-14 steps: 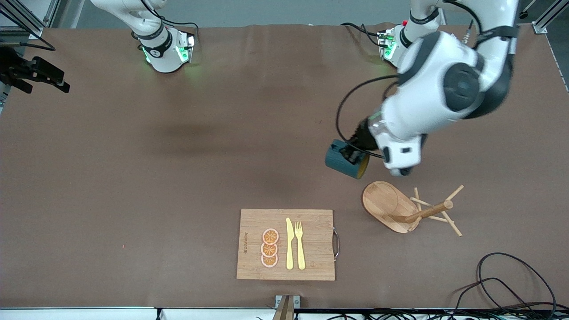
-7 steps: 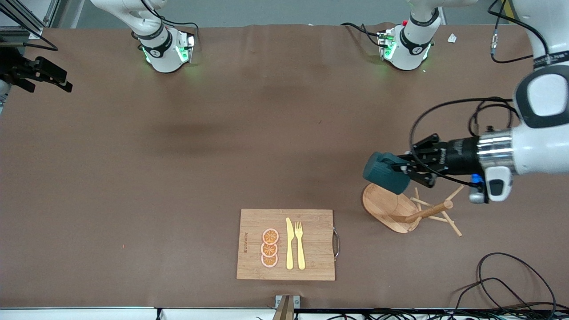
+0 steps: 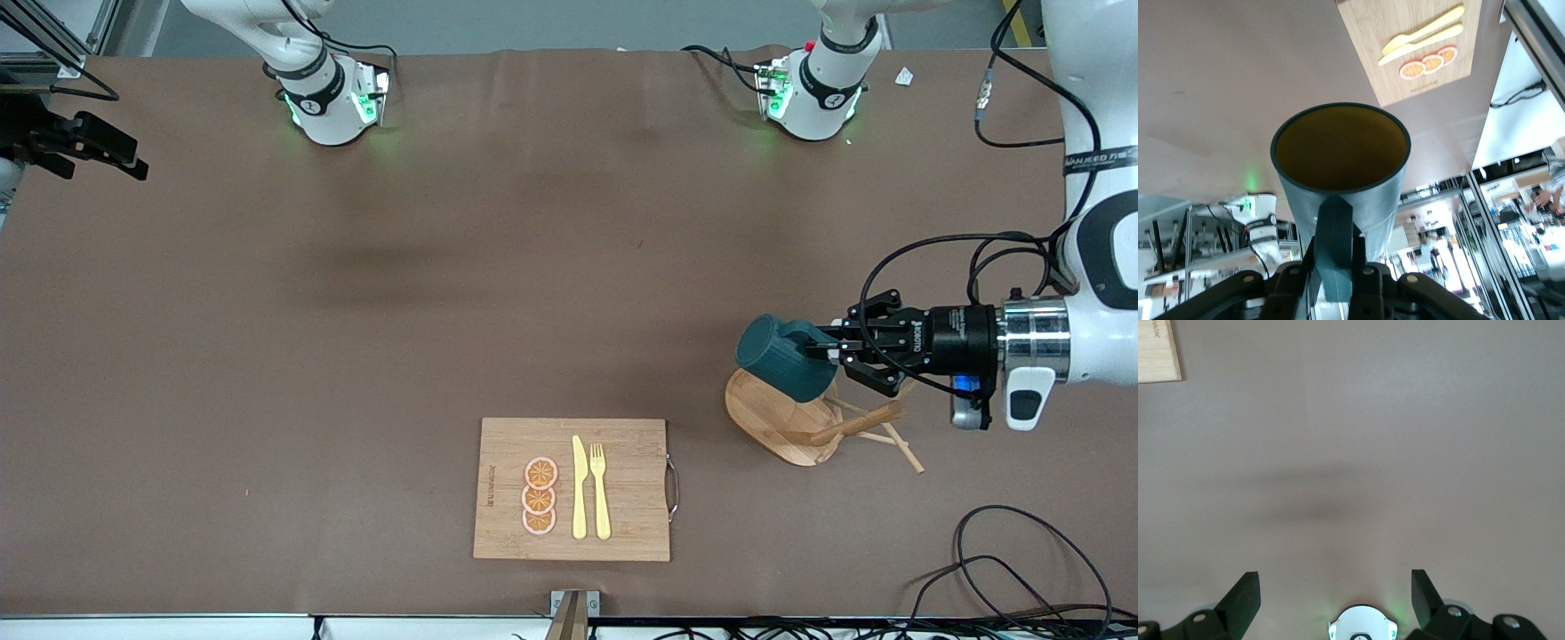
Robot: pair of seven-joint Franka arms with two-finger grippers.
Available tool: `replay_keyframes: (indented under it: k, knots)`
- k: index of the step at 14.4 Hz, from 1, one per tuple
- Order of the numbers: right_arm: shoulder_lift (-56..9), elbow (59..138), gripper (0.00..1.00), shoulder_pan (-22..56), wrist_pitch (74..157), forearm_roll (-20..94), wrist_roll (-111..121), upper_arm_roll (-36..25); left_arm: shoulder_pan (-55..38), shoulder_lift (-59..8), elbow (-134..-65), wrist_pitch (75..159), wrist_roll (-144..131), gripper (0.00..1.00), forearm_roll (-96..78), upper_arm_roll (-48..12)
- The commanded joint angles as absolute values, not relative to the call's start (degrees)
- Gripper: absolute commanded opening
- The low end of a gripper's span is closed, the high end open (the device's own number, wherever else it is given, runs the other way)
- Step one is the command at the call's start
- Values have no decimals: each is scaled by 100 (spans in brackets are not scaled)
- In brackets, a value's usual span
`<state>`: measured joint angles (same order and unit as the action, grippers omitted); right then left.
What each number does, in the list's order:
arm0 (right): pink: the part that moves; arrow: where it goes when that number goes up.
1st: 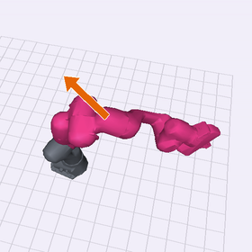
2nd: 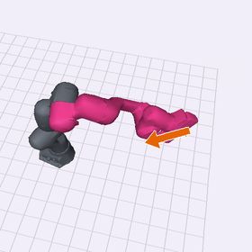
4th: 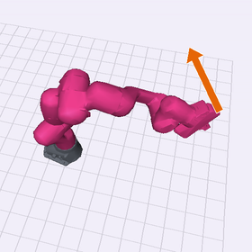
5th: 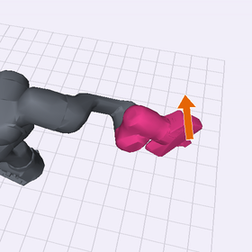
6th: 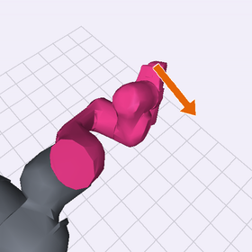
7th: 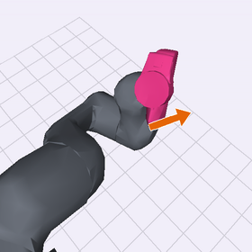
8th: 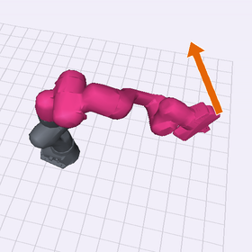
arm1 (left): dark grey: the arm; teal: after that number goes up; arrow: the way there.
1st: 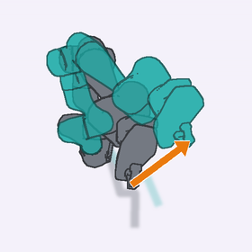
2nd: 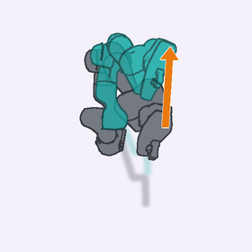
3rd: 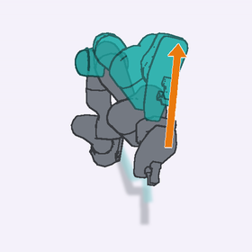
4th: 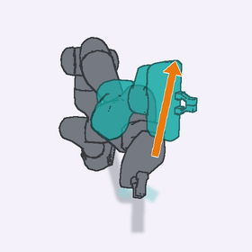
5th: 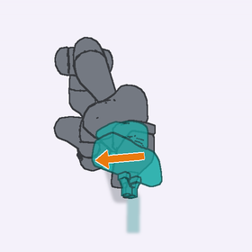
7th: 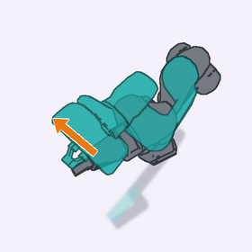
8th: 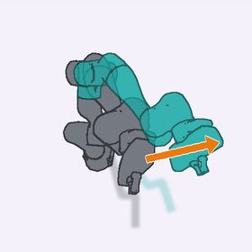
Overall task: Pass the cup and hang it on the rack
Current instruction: 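Hook the mug handle onto a rack peg with the left gripper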
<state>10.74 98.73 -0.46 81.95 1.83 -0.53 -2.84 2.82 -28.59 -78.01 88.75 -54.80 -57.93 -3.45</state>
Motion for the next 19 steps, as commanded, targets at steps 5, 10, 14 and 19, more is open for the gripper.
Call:
replay_keyframes:
  k: [5, 10, 14, 19]
  knots:
    - [1213, 9941, 100, 88, 8156, 132, -457, -193, 712, -3410, -7770, 8675, -4642, 1, -6003, -378]
    - [906, 9274, 100, 105, 8060, 0, -439, -193, 1002, -3656, -7761, 8525, -4131, 2, -5933, -369]
    - [493, 8702, 100, 97, 7778, 0, -431, -202, 1160, -3726, -7752, 8508, -3938, 3, -5810, -360]
    - [457, 8701, 100, 62, 7778, 17, -431, -202, 1292, -3762, -7752, 8499, -3604, 17, -5810, -360]
